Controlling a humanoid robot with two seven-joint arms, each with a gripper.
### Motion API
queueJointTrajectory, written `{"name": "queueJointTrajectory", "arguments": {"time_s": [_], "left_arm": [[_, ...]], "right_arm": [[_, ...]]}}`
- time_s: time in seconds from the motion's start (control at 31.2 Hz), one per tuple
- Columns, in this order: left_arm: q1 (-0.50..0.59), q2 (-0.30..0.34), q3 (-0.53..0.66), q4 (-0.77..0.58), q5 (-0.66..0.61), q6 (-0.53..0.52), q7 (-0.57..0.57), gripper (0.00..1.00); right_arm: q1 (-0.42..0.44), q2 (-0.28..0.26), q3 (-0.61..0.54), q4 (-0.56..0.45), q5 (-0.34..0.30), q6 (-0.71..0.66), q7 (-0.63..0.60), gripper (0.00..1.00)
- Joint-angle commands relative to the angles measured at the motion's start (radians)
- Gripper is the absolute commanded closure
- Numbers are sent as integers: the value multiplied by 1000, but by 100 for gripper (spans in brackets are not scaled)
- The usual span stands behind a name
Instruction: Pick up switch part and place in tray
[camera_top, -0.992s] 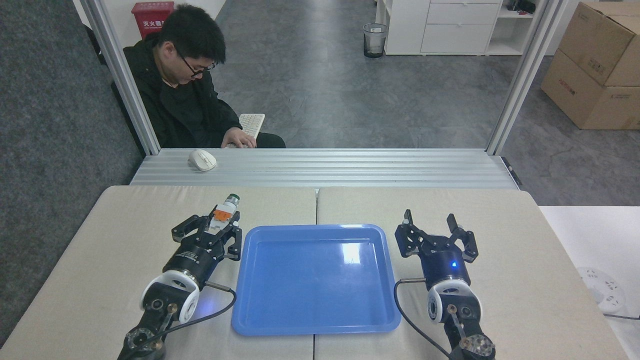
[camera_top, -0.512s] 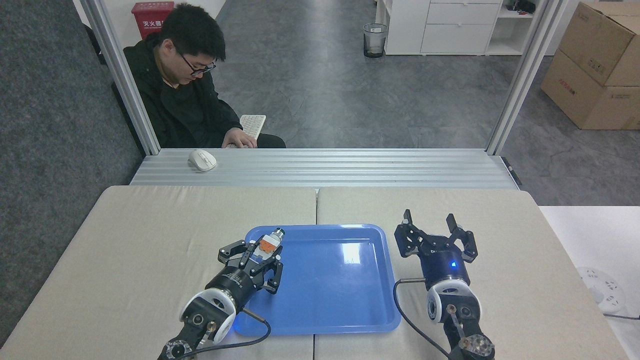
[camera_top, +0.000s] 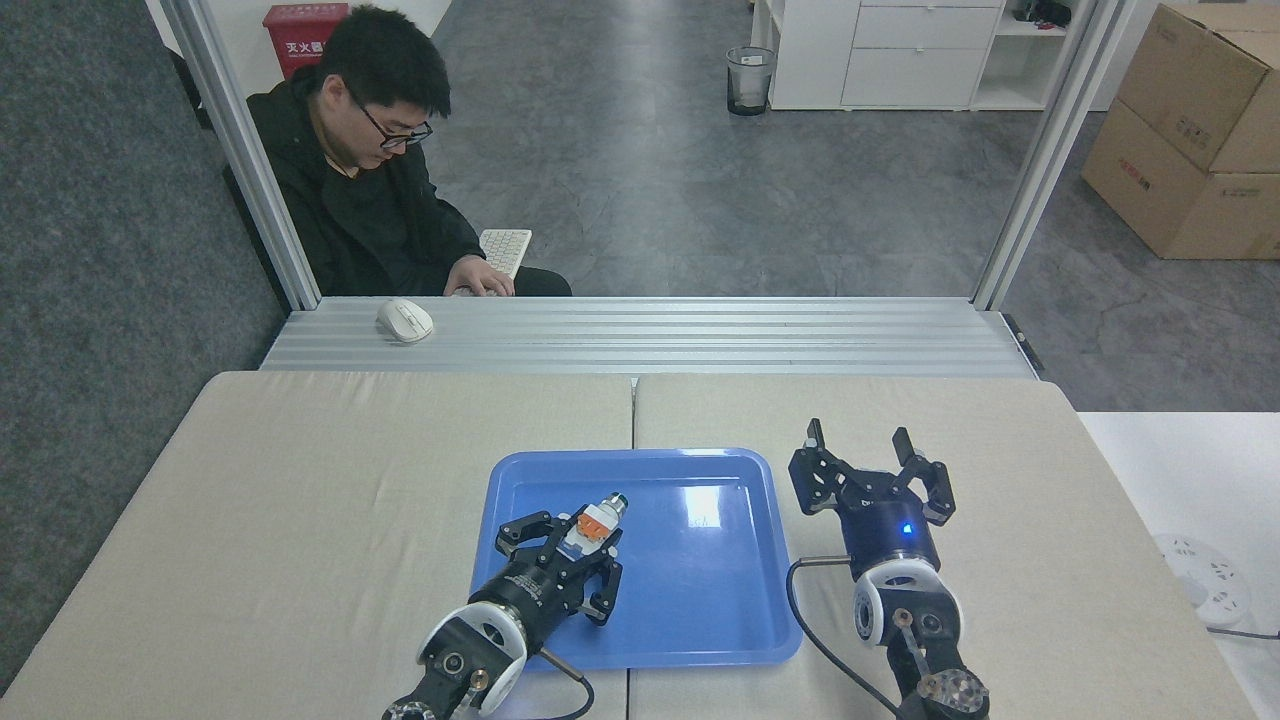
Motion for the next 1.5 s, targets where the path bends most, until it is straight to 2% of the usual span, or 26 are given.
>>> {"name": "queueJointTrajectory", "arguments": {"time_s": [0.0, 0.03, 0.1, 0.16, 0.19, 0.26, 0.42, 0.54, 0.64, 0.86, 1.02, 1.47], "left_arm": [[-16, -41, -44, 43, 2, 44, -2, 59], [-22, -43, -42, 43, 2, 60, -2, 52], [-30, -45, -42, 35, 7, 87, -3, 48], [-40, -46, -42, 33, 8, 115, -3, 29], [-50, -46, -42, 32, 11, 132, -2, 24], [-67, -45, -41, 33, 14, 166, 1, 21], [-80, -34, 13, 33, 14, 228, 17, 5], [-105, -32, 108, 35, 17, 297, 30, 4], [-111, -28, 198, 43, 19, 308, 72, 3], [-152, 49, 329, 50, 103, 307, 107, 0], [-148, 100, 338, 36, 240, 316, 113, 0], [-134, 106, 338, -5, 241, 356, 130, 1]], "right_arm": [[0, 0, -1, 0, 0, 1, 0, 0], [0, 0, -1, 0, 0, 1, 0, 0], [0, 0, -1, 0, 0, 1, 0, 0], [0, 0, 1, 0, 0, 1, 0, 0], [0, 0, 1, 0, 0, 1, 0, 0], [0, 0, 1, 0, 0, 1, 0, 0], [0, 0, -1, 0, 0, 1, 0, 0], [0, 2, -2, 0, -1, 1, 0, 0], [0, 2, -2, 0, 0, 1, 0, 0], [0, 2, -2, 0, 0, 1, 0, 0], [0, 0, -2, 0, 0, 1, 0, 0], [0, -1, -1, 0, -1, 1, 0, 0]]}}
